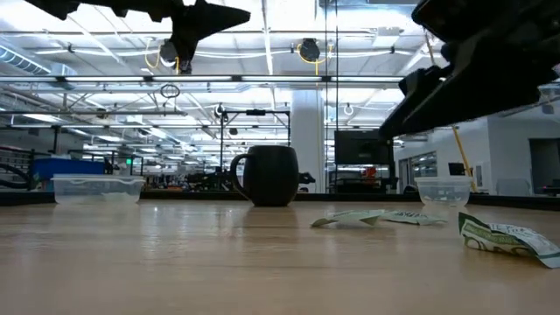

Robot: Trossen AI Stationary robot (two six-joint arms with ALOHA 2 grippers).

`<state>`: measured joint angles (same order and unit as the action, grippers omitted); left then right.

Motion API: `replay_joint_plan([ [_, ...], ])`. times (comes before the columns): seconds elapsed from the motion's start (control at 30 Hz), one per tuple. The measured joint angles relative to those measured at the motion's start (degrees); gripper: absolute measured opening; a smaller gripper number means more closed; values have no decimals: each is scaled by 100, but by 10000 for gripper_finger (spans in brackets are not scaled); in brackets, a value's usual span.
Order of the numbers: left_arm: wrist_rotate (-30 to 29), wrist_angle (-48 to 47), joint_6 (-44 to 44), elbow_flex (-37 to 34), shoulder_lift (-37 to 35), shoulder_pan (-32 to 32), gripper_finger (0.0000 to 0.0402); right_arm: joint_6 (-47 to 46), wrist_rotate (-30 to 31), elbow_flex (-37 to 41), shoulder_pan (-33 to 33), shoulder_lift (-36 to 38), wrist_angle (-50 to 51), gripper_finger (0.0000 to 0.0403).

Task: Pick and place items into bin
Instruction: Put the white stevia packet into the right transparent bin

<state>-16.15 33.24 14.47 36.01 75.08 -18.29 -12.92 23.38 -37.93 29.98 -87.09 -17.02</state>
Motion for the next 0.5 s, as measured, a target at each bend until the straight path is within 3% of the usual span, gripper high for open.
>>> replay_joint_plan([
  [0.27,-41,169,199,-2,315,-63,246,699,37,-7,54,-1102,-1028,188],
  [0.5,-47,180,212,-2,338,-34,246,928,53,-76,12,-1626,-1194,188],
])
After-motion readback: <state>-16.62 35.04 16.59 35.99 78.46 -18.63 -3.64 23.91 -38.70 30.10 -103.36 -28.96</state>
